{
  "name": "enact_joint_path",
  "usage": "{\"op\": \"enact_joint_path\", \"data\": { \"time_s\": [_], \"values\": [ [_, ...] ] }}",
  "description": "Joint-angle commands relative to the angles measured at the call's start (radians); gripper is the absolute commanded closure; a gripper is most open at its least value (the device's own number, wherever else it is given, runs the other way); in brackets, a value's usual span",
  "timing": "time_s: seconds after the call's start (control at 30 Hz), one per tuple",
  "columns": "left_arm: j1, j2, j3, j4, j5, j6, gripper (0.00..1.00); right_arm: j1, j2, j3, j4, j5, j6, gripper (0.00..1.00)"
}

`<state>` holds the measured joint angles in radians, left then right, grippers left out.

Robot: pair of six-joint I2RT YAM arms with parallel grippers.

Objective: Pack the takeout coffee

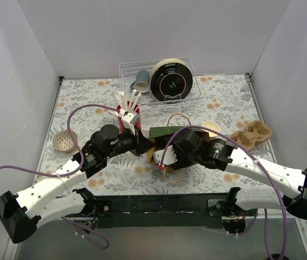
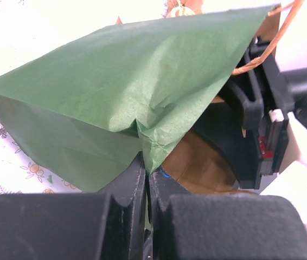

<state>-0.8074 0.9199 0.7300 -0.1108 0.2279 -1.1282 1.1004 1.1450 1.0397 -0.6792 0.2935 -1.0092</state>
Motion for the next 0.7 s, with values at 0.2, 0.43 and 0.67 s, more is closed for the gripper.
{"op": "enact_joint_path", "data": {
  "time_s": [0.2,0.43,0.67],
  "values": [
    [-0.004,0.004,0.049,-0.036,0.027,-0.019,1.00,0.003,-0.100,-0.090,0.007,0.013,-0.040,0.89],
    [-0.004,0.007,0.049,-0.030,0.045,-0.024,1.00,0.003,-0.080,-0.141,0.061,-0.007,-0.014,0.89],
    [-0.004,0.010,0.058,-0.042,0.053,-0.048,1.00,-0.025,-0.102,-0.196,0.171,0.036,0.055,0.90]
  ]
}}
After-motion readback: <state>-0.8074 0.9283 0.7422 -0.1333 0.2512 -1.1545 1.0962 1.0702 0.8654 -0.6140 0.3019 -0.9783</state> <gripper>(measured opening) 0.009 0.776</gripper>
